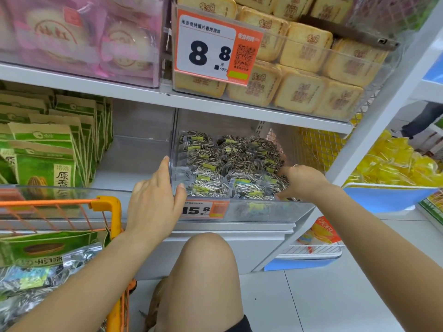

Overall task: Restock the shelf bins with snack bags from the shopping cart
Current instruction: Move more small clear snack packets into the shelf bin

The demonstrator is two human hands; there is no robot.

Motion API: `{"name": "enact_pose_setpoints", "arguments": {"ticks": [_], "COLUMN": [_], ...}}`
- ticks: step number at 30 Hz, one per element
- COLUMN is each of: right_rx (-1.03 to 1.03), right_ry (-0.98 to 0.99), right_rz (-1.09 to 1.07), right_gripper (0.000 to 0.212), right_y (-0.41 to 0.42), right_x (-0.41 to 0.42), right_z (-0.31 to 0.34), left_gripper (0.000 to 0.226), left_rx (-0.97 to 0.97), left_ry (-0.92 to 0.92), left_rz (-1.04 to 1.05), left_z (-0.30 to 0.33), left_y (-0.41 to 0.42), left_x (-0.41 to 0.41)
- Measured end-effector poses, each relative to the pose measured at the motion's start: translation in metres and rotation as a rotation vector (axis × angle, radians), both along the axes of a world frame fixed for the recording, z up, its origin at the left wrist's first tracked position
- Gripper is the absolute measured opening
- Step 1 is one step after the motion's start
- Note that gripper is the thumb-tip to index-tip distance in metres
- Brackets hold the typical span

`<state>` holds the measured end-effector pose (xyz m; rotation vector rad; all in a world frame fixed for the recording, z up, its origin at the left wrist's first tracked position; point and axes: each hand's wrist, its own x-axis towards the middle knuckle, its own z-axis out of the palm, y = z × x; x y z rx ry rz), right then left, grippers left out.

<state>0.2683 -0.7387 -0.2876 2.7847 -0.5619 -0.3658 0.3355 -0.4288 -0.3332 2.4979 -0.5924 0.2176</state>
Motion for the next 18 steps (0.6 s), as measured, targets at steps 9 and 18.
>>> {"name": "enact_pose_setpoints", "arguments": {"ticks": [9, 18], "right_rx": [-0.032, 0.024], "right_ry": [0.138, 0.114], "right_rz": [0.049, 0.002], "right_gripper": [0.064, 0.066], "right_y": [0.002, 0.008], "right_x": [-0.005, -0.009], "right_z": [0.008, 0.014], "left_gripper": [0.063, 0.068], "left_rx": [0.003, 0.014], "left_ry": [-0.006, 0.061], "left_rz": [-0.018, -0.098], "left_z": [-0.002, 0.005], "left_y": [0.002, 0.008], "left_x": [0.002, 0.006]}}
